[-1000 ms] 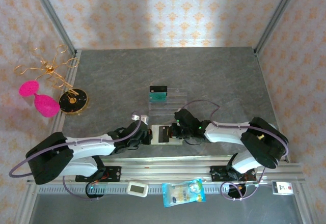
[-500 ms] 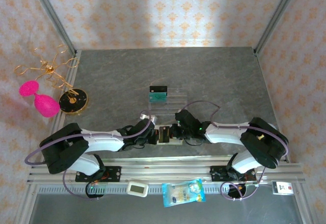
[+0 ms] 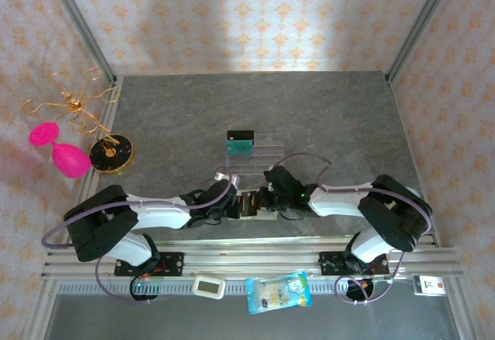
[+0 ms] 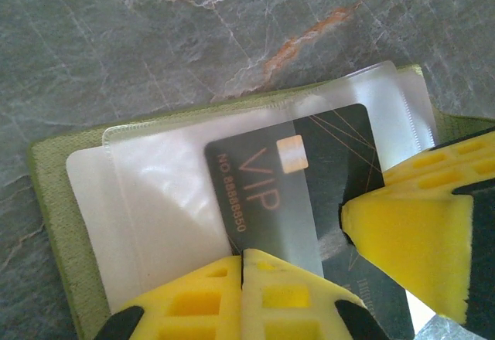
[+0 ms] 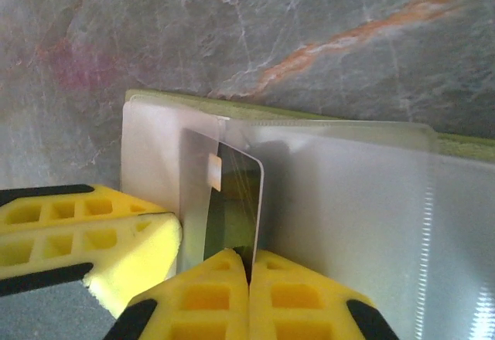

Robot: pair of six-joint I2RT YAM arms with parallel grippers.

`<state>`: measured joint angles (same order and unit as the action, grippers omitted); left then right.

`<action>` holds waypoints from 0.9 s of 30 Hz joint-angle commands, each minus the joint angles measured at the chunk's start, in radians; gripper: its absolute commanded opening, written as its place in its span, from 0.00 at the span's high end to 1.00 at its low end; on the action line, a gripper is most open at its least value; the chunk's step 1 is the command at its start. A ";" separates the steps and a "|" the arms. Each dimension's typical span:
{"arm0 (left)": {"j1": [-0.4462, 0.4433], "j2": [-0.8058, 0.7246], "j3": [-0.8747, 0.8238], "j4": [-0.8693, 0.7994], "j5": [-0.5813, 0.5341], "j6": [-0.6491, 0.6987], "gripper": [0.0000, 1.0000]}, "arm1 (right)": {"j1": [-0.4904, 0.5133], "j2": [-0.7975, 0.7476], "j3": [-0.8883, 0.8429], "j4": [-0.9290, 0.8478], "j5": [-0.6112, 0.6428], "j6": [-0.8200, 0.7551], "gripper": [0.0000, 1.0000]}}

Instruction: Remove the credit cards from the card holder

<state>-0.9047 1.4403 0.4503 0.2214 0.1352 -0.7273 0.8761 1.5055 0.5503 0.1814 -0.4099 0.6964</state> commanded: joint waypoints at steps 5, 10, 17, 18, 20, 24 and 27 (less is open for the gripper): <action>-0.021 0.001 -0.010 -0.060 0.004 0.018 1.00 | -0.020 -0.189 -0.037 -0.120 0.123 -0.097 1.00; -0.016 -0.030 0.008 -0.063 -0.009 0.019 1.00 | -0.022 -0.359 0.020 -0.210 0.193 -0.238 1.00; -0.003 -0.238 0.028 -0.145 -0.092 -0.004 0.64 | -0.029 -0.402 0.166 -0.282 0.277 -0.464 1.00; 0.002 -0.283 0.027 -0.169 -0.118 -0.009 0.57 | -0.029 -0.398 0.189 -0.282 0.292 -0.508 1.00; 0.017 -0.370 0.022 -0.230 -0.169 -0.025 0.47 | -0.030 -0.381 0.252 -0.299 0.331 -0.587 1.00; 0.047 -0.520 0.017 -0.366 -0.276 -0.052 0.26 | -0.038 -0.349 0.343 -0.304 0.324 -0.750 1.00; 0.055 -0.597 0.028 -0.447 -0.336 -0.070 0.05 | -0.061 -0.329 0.404 -0.327 0.276 -0.853 1.00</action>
<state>-0.8566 0.8925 0.4564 -0.0761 -0.0898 -0.7712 0.8352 1.1618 0.9009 -0.1112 -0.1257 0.0151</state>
